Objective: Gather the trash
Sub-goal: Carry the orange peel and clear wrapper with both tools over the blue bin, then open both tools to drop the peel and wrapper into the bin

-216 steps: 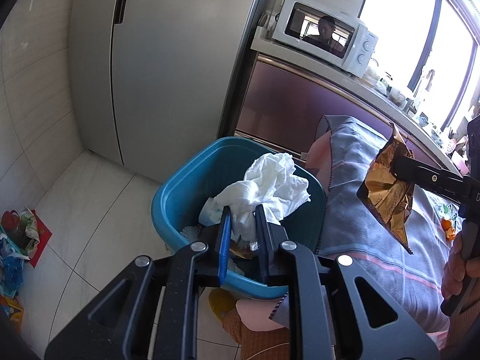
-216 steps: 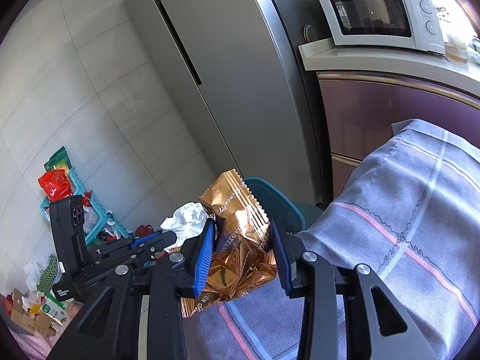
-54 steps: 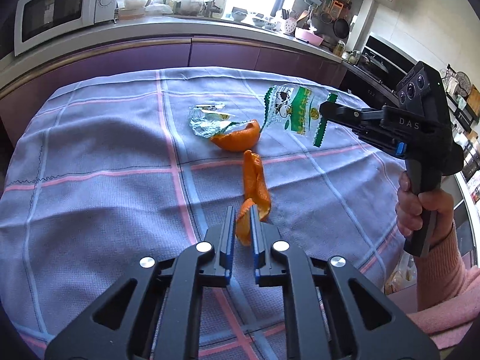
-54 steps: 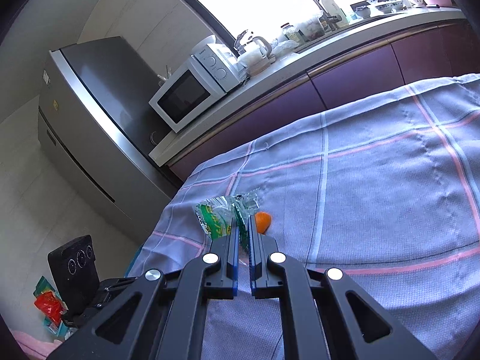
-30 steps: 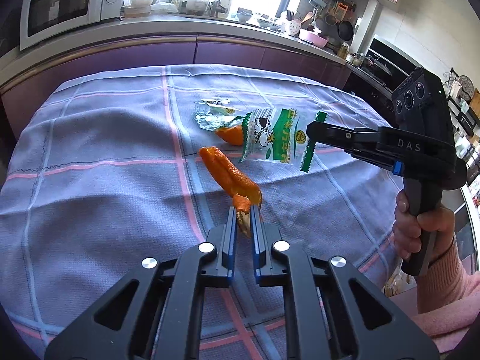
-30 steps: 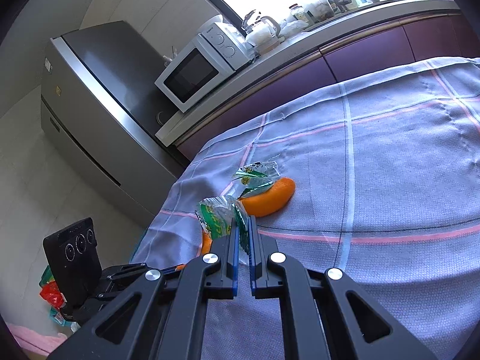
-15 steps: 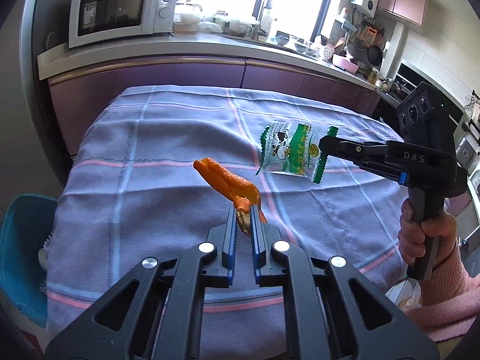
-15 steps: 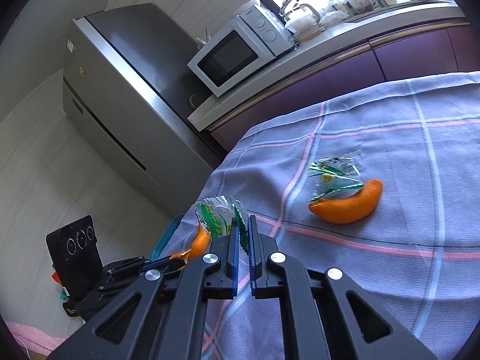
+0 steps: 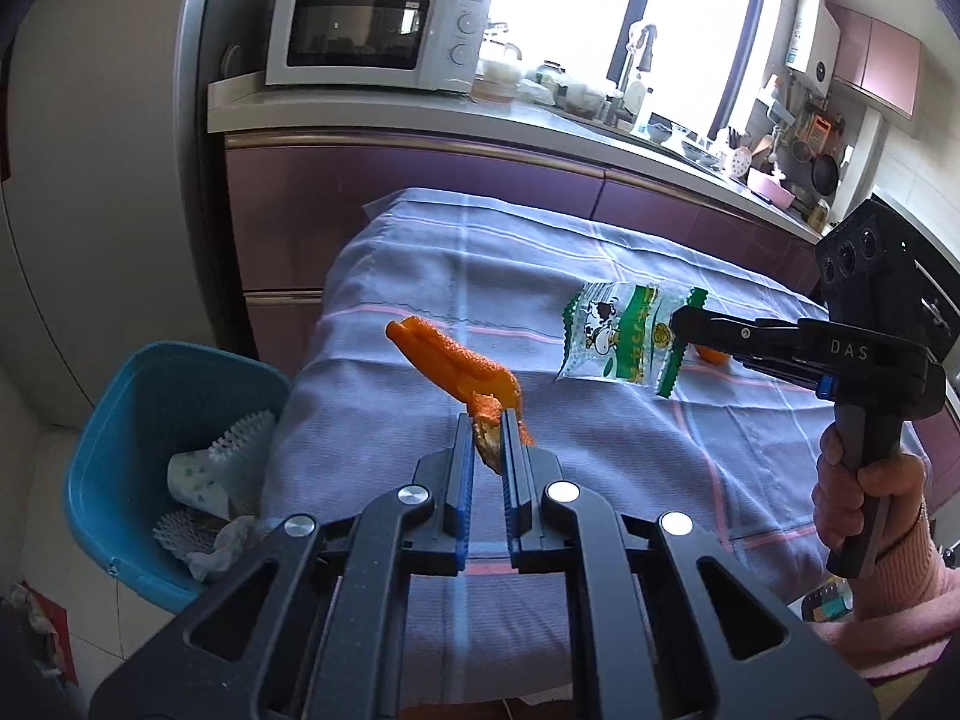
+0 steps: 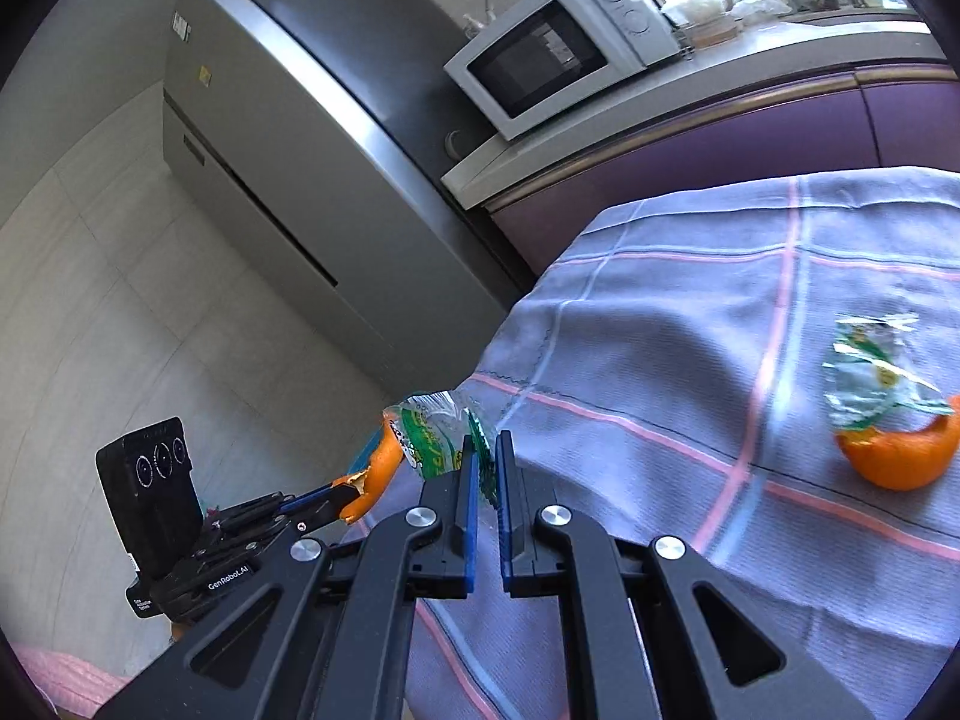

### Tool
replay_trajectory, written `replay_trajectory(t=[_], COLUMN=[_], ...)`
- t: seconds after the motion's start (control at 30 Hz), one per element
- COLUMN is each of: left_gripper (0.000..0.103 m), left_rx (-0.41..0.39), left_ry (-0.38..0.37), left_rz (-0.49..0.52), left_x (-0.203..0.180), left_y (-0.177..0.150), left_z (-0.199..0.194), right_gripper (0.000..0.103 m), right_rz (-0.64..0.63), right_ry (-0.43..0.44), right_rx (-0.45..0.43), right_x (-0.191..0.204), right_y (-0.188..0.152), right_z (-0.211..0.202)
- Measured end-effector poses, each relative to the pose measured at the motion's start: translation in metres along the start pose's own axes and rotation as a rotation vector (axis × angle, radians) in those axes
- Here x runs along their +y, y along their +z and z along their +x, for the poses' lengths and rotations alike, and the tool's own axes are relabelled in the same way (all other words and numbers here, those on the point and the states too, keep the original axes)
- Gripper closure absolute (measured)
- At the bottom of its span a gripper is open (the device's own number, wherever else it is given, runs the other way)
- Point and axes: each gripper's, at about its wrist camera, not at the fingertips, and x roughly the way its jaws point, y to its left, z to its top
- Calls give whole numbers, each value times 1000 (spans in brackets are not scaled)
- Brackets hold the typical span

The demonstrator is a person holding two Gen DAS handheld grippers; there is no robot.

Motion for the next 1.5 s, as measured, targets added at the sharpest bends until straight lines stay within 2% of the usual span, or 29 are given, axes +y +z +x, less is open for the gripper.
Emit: replay_trajectory(t=[0.33, 0.7, 1.5], left_gripper=[94, 94, 94], left_rx=[-35, -46, 30], left_ry=[102, 182, 268], left_rz=[-77, -138, -257], left_x=[52, 92, 148], left_y=[-6, -13, -40], left_z=[-29, -46, -23], right_gripper=[98, 98, 98], right_rz=[-50, -104, -184], right_ry=[56, 87, 75], right_rx=[82, 152, 273], right_x=[32, 63, 104], right_y=[5, 7, 4], right_z=[50, 92, 178])
